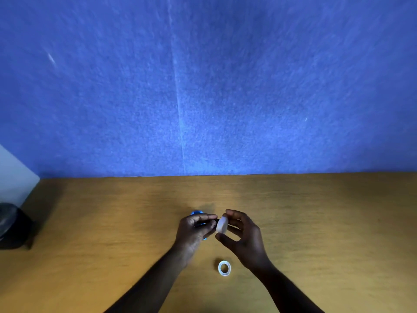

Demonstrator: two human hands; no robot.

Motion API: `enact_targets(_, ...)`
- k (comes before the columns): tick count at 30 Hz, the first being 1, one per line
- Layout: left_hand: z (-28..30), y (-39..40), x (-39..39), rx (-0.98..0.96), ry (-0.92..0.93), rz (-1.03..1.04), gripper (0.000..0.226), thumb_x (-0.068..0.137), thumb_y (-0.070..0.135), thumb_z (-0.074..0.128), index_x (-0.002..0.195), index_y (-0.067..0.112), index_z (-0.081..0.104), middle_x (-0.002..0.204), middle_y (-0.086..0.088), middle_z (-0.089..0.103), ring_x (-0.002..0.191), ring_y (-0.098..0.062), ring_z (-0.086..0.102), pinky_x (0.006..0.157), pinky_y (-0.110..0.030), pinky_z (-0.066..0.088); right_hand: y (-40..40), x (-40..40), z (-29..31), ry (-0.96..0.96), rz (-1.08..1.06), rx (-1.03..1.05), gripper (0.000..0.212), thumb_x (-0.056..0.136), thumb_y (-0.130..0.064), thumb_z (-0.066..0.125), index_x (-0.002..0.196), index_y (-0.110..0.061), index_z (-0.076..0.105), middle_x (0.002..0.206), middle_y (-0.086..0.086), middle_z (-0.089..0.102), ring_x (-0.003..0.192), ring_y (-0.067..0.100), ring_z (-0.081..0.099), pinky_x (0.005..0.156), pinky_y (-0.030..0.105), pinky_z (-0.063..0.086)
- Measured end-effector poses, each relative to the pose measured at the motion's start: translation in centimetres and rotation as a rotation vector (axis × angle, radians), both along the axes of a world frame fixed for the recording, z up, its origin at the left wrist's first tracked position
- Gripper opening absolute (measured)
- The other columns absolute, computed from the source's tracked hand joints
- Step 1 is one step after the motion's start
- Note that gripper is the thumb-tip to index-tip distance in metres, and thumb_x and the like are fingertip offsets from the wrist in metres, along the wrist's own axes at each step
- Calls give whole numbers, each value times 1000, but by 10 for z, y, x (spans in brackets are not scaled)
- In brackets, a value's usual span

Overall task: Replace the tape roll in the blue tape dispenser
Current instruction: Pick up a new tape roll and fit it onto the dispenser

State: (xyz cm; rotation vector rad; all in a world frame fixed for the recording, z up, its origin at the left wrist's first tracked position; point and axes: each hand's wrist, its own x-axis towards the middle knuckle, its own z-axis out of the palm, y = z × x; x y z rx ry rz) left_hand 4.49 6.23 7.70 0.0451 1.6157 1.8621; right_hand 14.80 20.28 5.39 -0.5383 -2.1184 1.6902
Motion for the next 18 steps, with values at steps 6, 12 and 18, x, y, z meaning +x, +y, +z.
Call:
enact_targets(6,5,0,-1,2,23,-21,21,84,-4,74,89,14,83,94,-11,81,89,-20,77,75,-23,61,-2,-3,7,14,7,18,60,71,-28,93,120,-46,64,122,-12,73,115,9,72,87,22,62)
enact_targets(12,8,-3,1,-19,39,-42,22,83,-7,73,93,11,80,94,-11,81,91,-24,78,78,-29,63,-1,-3,9,7,24,32,59,73,-30,93,123,-40,65,122,-11,74,117,10,71,90,27,63)
enact_targets(18,11,-6,4,-14,12,-43,22,79,-11,75,97,2,78,94,-16,80,86,-23,78,70,-24,62,1,1,10,-29,60,34,65,71,-29,95,126,-41,63,124,-12,73,118,10,71,89,26,62)
